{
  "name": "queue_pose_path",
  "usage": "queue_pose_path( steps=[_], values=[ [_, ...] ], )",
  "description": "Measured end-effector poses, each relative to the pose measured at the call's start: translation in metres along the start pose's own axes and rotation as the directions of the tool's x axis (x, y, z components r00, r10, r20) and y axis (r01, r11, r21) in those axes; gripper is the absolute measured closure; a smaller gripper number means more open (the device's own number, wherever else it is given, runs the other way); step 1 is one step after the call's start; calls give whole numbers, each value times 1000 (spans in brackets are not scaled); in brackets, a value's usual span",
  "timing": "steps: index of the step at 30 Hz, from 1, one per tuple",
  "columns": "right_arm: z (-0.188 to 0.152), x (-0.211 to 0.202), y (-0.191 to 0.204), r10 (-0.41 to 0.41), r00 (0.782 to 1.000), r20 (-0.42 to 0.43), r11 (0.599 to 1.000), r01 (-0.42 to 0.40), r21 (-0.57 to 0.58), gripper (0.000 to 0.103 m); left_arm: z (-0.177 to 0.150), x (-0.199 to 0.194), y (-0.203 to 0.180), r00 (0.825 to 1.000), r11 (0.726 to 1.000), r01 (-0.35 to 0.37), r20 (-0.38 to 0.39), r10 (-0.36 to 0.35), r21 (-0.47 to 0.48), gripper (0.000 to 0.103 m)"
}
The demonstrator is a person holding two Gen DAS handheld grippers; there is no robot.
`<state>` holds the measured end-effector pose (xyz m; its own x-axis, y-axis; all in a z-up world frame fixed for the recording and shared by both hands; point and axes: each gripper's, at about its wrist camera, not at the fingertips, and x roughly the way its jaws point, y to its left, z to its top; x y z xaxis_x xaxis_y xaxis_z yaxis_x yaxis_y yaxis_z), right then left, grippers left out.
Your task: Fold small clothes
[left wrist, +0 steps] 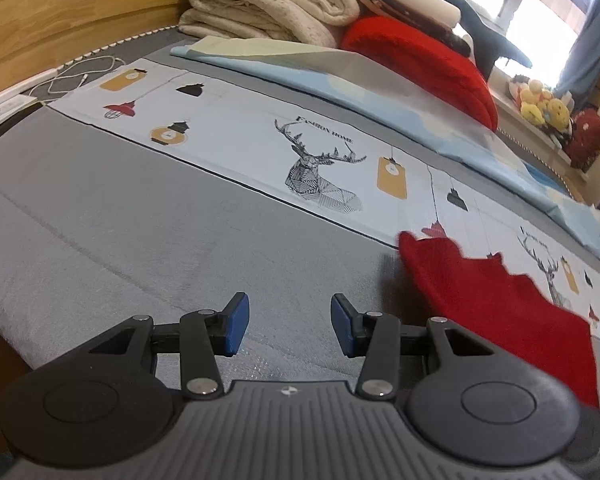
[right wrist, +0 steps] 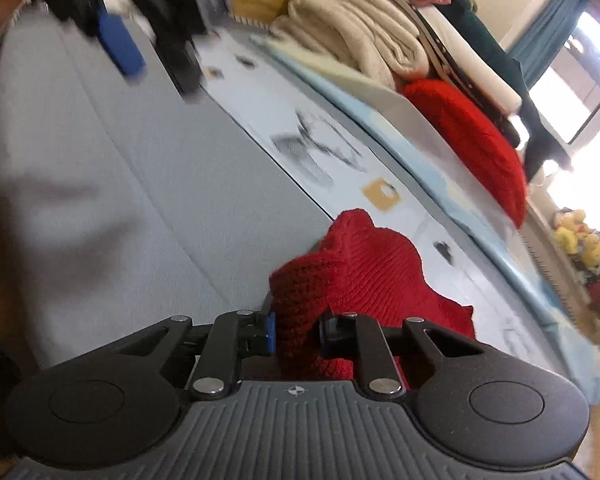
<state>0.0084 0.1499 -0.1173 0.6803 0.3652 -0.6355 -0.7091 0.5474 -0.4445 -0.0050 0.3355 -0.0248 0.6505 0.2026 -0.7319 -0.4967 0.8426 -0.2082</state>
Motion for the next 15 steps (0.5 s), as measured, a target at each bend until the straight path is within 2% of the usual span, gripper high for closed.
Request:
queue_pose_path(
  steps=[2,4,8,11,14,15],
  values=[
    [10,-5,3,64,998,14,994,-65,86,85,0,-1,1,1000,1000,-6,4,7,-21,53],
    [18,-4,-4,121,993,10,969,-121,214,85,1,-2,0,1000,999,-10,9,11,-35,53],
    [21,-17,-52,127,990,53,893,-138,428,85,1,-3,-11,1000,1000,-12,27,12,-12,53],
    [0,-44,-120,92,985,144,809,-158,566,85,1,-1,-23,1000,1000,-3,25,3,13,53],
    [-47,-67,-189,-16,989,149,715,-93,693,86,1,4,-39,1000,999,13,17,-14,42,53],
    [-72,-75,-215,-63,990,129,660,-55,749,86,0,6,-47,1000,998,19,14,-20,58,53]
  ],
)
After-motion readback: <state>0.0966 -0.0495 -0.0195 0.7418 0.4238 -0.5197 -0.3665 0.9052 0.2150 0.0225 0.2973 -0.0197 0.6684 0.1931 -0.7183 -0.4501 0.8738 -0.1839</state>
